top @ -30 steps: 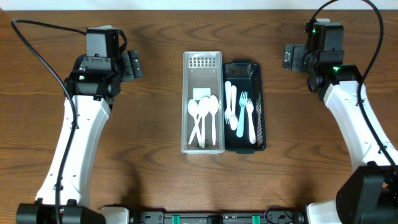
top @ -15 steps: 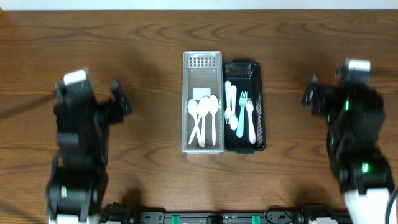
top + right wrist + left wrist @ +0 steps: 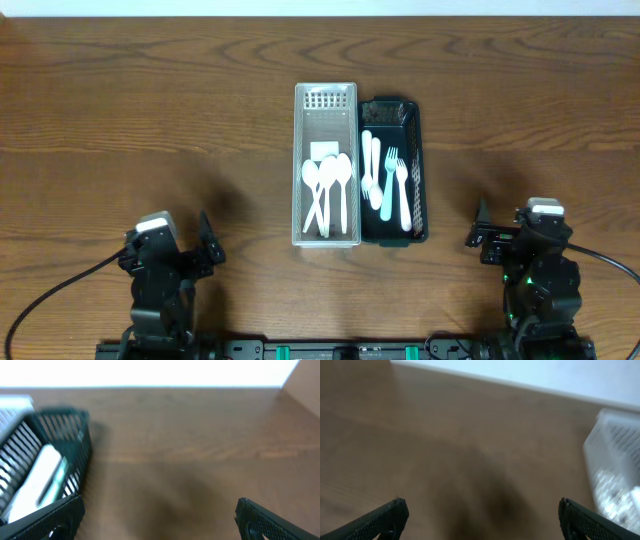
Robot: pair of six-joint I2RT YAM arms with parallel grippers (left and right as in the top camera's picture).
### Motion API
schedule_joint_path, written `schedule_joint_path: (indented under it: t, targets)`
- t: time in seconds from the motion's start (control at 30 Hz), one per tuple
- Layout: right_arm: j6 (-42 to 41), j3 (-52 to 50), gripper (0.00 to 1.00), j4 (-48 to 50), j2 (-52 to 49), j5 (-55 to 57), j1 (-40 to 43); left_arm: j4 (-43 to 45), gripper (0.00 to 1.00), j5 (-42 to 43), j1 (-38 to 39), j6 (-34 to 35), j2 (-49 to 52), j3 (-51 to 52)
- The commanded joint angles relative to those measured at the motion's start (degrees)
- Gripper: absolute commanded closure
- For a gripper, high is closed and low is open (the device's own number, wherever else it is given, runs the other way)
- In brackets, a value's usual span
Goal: Pack container
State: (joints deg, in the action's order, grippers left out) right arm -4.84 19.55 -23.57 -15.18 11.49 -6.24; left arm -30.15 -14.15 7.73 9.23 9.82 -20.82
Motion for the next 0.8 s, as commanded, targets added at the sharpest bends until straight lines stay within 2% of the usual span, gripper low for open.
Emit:
schedule_joint_path:
  t: [0.0, 0.23, 0.77]
  targets:
    - [-1.31, 0.5, 0.01, 0.22, 0.66, -1.44, -0.59, -0.87, 0.02, 0.0, 0.24, 0.5, -0.22, 0.31]
    - [-1.31, 0.48, 0.01, -5.7, 0.66, -1.42, -0.59, -0.92, 0.02, -0.04, 0.24, 0.5, -0.22, 0.31]
    - [-1.31, 0.48, 0.01, -26.03, 0.66, -1.42, -0.59, -0.92, 0.02, -0.02, 0.24, 0.5, -0.22, 0.31]
